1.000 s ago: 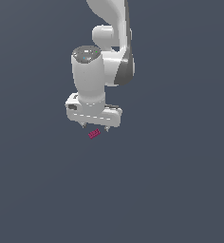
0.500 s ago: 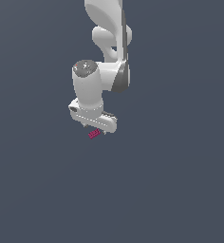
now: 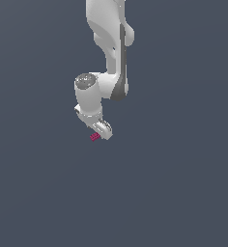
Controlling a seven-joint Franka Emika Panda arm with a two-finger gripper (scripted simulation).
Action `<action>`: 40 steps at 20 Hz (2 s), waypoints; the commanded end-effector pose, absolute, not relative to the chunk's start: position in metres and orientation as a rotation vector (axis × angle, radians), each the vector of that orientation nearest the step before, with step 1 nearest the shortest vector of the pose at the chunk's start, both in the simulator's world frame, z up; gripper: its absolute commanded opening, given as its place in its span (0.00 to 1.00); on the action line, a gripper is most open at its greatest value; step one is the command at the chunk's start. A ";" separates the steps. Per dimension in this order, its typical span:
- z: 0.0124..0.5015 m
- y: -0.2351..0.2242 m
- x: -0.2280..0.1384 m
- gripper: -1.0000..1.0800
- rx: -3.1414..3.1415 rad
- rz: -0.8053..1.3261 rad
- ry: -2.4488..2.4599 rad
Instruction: Pick up the object and move it to a goal position.
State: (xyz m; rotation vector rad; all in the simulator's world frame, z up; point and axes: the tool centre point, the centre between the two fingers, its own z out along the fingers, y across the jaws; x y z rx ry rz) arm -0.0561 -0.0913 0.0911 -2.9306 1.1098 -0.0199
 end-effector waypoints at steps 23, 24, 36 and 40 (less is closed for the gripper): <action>0.039 -0.101 -0.082 0.96 -2.816 0.000 1.392; 0.034 -0.101 -0.082 0.96 -2.816 0.000 1.393; 0.012 -0.101 -0.081 0.00 -2.814 0.000 1.396; 0.012 -0.101 -0.081 0.00 -2.814 0.000 1.396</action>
